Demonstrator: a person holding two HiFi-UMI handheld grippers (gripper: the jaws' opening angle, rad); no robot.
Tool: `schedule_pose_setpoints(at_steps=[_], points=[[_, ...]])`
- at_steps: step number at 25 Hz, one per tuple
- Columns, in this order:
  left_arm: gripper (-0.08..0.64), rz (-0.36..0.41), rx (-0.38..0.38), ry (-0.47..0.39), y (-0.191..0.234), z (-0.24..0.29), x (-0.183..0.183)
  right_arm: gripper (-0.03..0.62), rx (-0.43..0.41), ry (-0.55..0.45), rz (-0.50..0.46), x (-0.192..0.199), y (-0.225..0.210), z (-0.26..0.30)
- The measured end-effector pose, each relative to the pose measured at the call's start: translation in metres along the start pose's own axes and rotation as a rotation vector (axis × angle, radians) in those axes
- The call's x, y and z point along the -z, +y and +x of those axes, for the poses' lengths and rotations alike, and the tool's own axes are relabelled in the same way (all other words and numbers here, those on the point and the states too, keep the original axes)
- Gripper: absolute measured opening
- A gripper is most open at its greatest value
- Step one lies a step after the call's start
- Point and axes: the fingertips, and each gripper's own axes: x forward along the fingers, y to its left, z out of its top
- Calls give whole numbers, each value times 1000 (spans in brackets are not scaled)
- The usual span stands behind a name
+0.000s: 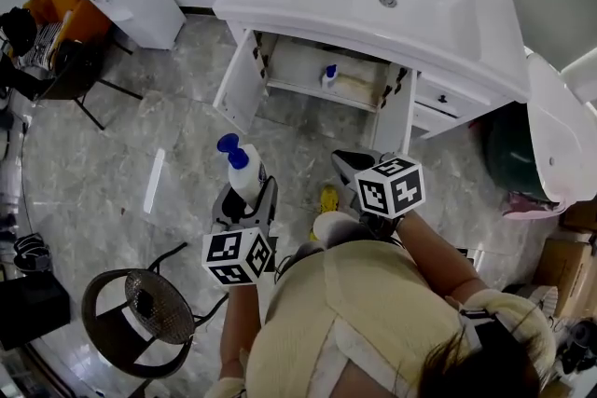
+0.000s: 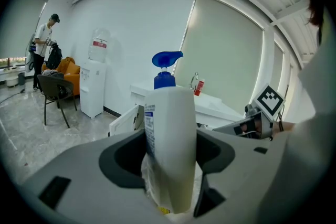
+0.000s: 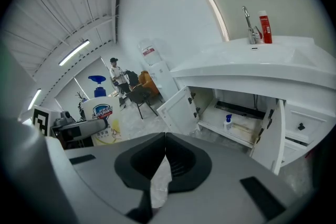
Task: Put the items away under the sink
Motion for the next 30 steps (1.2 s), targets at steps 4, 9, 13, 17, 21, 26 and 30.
schedule_pose_setpoints(at_steps=[4, 9, 13, 17, 21, 26, 30], points=[[293, -7, -10, 7, 6, 24, -13, 26, -16, 4, -1, -20, -10, 11], [293, 5, -8, 36, 2, 53, -22, 26, -23, 14, 13, -36, -31, 22], [293, 13, -6, 54, -1, 75, -26, 26, -41, 17, 30, -44, -45, 29], [293, 30, -3, 60, -7, 100, -35, 26, -57, 19, 34, -54, -58, 36], [293, 23, 12, 58, -10, 121, -41, 26, -65, 25, 31, -62, -67, 44], [293, -12, 44, 77, -13, 140, -41, 26, -65, 26, 46, -65, -77, 50], [293, -2, 63, 93, -11, 152, -40, 26, -57, 34, 60, -61, -83, 55]])
